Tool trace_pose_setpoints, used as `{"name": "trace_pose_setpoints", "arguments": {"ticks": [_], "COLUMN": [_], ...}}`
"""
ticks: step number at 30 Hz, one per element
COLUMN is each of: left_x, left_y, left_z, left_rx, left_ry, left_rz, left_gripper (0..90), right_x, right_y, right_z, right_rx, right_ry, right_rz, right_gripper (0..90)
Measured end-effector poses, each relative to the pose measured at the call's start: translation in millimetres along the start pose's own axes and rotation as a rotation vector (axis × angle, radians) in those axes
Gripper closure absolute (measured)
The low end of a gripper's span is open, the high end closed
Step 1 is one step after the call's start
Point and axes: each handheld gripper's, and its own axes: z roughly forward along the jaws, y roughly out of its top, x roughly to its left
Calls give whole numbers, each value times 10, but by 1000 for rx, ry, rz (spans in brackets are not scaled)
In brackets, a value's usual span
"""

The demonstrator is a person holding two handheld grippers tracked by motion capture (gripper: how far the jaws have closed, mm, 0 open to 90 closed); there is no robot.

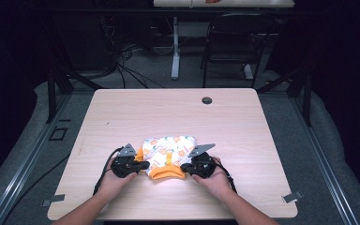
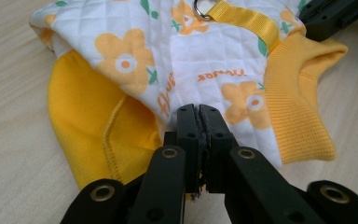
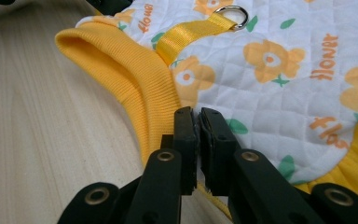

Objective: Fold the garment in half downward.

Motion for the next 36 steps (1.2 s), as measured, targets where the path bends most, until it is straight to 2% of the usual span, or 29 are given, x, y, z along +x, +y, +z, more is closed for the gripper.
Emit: {"name": "trace_pose_setpoints", "arguments": {"ticks": [5,8,11,13,18,23,30,36], "left_x": [48,55,88,112,156,195,262,255], "left_y": [15,67,96,99,112,167,166,176], "left_z": [38,66,98,113,137,174,203,194], "left_rx": [-18,-2,-4,-18,-31,-22,-51,-53], "left_ry": [8,38,49,44,45,62,53,61], "left_rz": [-20,8,2,-26,-42,-32,-75,-76], "left_gripper": [898,899,899,899,900,899,900,898], "right_x": [-56,-90,-125,-152,-204,-264,-324,-305], "right_y": [-2,11,28,39,66,75,132,154], "right_z": [22,32,49,57,83,104,128,130], "right_rx": [-19,-20,-24,-24,-34,-47,-33,-29], "right_ry": [0,-2,-11,-16,-25,-27,-39,-59], "right_rz": [20,27,35,42,54,80,82,72], "right_gripper": [852,854,857,857,858,857,856,846]}}
